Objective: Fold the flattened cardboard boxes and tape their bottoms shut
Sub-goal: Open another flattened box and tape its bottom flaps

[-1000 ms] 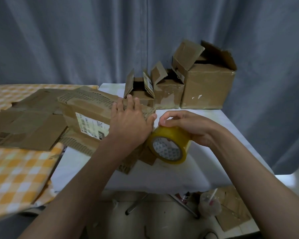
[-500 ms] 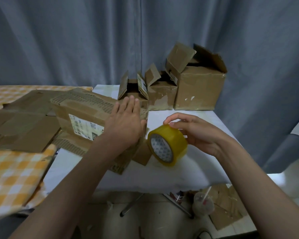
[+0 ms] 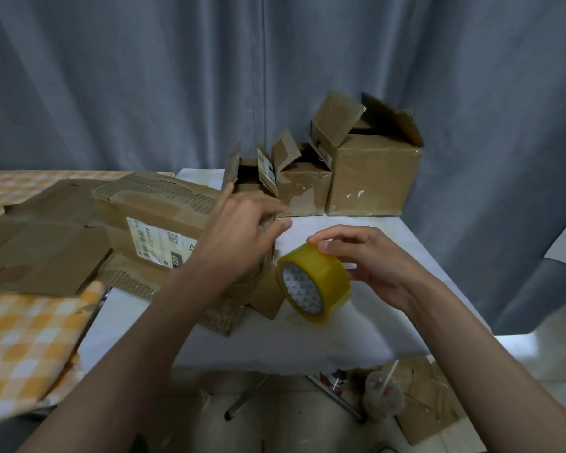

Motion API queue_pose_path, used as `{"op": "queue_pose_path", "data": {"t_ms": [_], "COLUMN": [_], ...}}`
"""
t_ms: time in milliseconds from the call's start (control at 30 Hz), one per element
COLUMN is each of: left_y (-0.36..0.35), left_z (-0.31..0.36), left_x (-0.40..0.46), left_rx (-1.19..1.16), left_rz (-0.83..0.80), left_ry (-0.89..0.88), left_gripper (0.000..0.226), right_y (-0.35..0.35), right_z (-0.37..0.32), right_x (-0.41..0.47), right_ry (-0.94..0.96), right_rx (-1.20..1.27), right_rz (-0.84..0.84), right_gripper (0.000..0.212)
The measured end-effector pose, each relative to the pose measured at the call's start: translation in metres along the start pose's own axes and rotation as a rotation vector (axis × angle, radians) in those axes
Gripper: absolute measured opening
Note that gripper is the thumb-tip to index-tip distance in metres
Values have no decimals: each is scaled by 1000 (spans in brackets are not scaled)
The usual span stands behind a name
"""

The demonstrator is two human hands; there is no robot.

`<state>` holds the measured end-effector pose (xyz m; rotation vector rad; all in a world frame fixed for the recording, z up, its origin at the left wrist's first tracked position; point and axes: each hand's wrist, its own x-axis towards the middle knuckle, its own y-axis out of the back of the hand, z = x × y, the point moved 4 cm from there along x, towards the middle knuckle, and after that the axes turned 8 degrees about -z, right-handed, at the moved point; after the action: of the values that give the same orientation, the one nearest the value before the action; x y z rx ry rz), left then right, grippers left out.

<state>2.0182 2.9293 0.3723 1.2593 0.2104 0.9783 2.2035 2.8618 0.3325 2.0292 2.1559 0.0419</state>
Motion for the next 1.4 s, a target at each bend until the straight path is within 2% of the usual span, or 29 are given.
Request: {"op": "queue_pose_path", "data": {"t_ms": [133, 333, 533, 600, 667, 733, 900, 967, 1200, 1300, 1400], "left_y": [-4, -9, -11, -13, -15, -15, -11, -10, -15, -9, -4], "left_z": [18, 21, 22, 25, 25, 24, 20, 17, 14, 18, 32], "left_x": [-2, -3, -4, -7, -8, -8, -7, -7, -6, -5, -6], "left_rx": [70, 89, 57, 70, 78, 80, 77, 74, -14, -81, -99], "left_rz": [17, -10, 70, 134, 191, 236, 311, 327, 296, 301, 340], "left_ry": [-57, 90, 97, 70, 55, 47, 49, 57, 126, 127, 64], "left_gripper": [32, 16, 8, 8, 10, 11, 9, 9, 10, 10, 12], "right_y": [-5, -8, -9, -10, -9, -8, -16, -17, -17, -13, 2], "right_z": [-5, -3, -4, -4, -5, -6, -8, -10, -17, -15, -12], "right_x": [-2, -1, -2, 0, 2, 2, -1, -2, -3, 1, 1], "right_ry": [39, 60, 77, 73, 46, 35, 68, 98, 273, 297, 313], "right_rx": [45, 80, 58, 76, 148, 155, -21, -86, -269, -423, -393], "right_rz": [-18, -20, 15, 41, 56, 34, -113, -116, 41, 163, 244], "right_gripper": [17, 19, 22, 32, 51, 57, 52, 52, 43, 31, 15]}}
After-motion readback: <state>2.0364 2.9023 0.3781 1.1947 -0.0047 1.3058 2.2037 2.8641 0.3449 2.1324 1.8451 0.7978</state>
